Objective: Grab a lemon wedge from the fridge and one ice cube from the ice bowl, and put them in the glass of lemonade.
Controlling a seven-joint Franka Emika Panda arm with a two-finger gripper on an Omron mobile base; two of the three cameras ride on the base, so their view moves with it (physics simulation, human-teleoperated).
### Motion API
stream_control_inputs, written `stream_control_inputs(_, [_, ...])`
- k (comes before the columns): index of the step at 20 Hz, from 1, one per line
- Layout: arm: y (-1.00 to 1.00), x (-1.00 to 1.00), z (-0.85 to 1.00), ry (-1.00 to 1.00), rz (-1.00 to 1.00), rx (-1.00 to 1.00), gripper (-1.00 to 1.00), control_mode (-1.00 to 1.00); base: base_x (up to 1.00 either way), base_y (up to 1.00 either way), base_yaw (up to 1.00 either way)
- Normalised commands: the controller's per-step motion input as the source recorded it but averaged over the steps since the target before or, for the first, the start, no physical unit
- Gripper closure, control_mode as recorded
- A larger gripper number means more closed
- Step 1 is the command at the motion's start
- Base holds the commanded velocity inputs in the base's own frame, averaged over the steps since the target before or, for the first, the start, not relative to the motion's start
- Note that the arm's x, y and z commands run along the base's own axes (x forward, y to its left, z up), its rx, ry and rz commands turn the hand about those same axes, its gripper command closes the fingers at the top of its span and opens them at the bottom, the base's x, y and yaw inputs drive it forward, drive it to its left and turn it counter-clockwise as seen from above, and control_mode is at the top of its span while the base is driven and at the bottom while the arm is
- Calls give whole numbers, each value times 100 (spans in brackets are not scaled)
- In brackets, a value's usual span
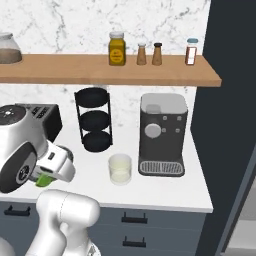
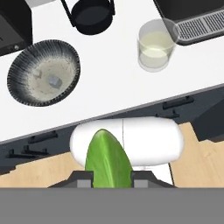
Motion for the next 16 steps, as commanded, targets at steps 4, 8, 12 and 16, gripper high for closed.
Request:
stream_control_inputs(4, [3,65,0,14,0,-1,100,-100,0,0,0])
stream_control_inputs(8, [4,59,0,1,0,-1,100,-100,0,0,0])
stream_control_inputs(12, [-51,82,-13,0,-18,0,100,-100,0,0,0])
stream_control_inputs(16, [-63,100,-24,14,-19,0,100,-100,0,0,0])
